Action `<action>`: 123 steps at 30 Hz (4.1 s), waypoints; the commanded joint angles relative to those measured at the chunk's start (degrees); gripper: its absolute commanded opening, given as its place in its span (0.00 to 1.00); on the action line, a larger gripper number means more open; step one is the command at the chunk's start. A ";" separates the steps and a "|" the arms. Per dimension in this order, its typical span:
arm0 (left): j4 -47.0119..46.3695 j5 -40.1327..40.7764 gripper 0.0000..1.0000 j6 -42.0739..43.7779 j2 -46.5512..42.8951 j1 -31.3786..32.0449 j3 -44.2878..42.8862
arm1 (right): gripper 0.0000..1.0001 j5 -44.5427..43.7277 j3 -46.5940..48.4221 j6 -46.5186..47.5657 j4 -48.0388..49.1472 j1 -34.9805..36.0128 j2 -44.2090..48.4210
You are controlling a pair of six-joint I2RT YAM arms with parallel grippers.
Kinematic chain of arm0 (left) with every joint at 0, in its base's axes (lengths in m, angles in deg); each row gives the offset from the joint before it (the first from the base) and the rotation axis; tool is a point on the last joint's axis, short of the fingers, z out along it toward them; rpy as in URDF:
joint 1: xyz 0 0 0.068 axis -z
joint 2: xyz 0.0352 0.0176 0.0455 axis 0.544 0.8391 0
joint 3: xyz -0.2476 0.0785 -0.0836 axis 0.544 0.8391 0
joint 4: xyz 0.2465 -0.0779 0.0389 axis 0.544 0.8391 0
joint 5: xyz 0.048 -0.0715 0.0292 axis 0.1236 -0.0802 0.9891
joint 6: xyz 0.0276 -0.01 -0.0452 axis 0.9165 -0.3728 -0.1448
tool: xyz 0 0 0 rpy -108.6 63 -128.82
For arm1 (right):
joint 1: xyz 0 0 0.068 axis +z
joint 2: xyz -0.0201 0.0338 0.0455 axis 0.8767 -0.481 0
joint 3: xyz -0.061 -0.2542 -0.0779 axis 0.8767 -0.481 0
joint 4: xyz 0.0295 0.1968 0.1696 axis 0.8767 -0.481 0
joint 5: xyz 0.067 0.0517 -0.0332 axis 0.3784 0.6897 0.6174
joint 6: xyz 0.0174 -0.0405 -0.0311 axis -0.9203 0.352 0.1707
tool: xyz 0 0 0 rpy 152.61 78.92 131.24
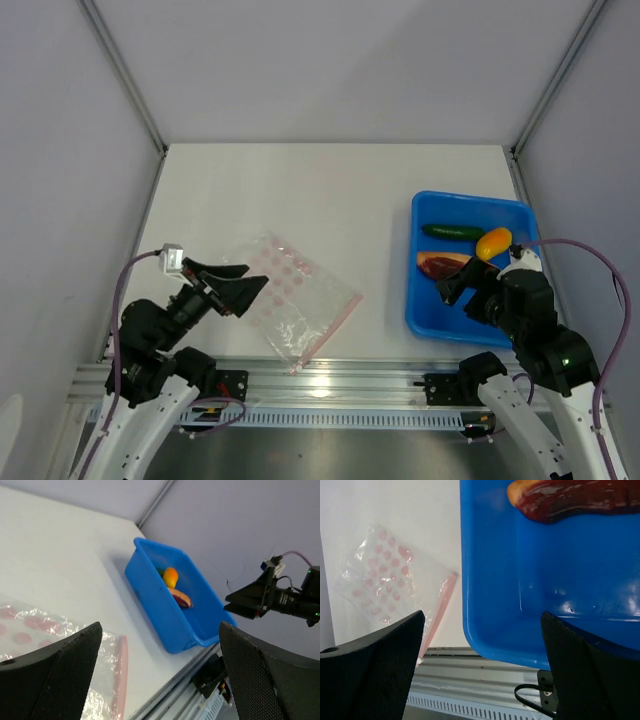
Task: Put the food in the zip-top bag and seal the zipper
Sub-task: Pick up the zipper food storage bag at the center of the board.
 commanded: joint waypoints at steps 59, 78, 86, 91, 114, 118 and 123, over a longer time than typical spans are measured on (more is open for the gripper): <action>12.16 37.98 0.67 6.96 83.93 49.27 -29.26 | 0.99 9.95 5.91 2.82 0.24 -0.26 -7.09; 7.68 38.60 0.49 6.78 89.39 46.46 -26.71 | 0.99 9.42 6.52 2.47 -0.46 -0.17 -7.27; 5.57 38.86 0.43 6.34 88.77 46.19 -24.43 | 0.99 9.42 6.52 2.47 -0.63 -0.26 -7.09; 5.13 38.77 0.44 5.82 89.12 46.19 -23.38 | 0.99 9.50 6.17 2.21 -0.55 -0.35 -7.18; 13.02 49.13 0.71 1.43 90.87 50.24 -25.83 | 0.99 10.82 4.94 1.51 0.24 -0.35 -6.91; 16.63 53.71 0.64 0.10 93.33 50.67 -27.94 | 0.99 11.35 4.41 1.42 0.77 -0.26 -6.83; 17.43 56.17 0.57 -0.25 95.01 51.20 -28.73 | 0.99 11.61 4.32 1.33 0.86 -0.35 -6.83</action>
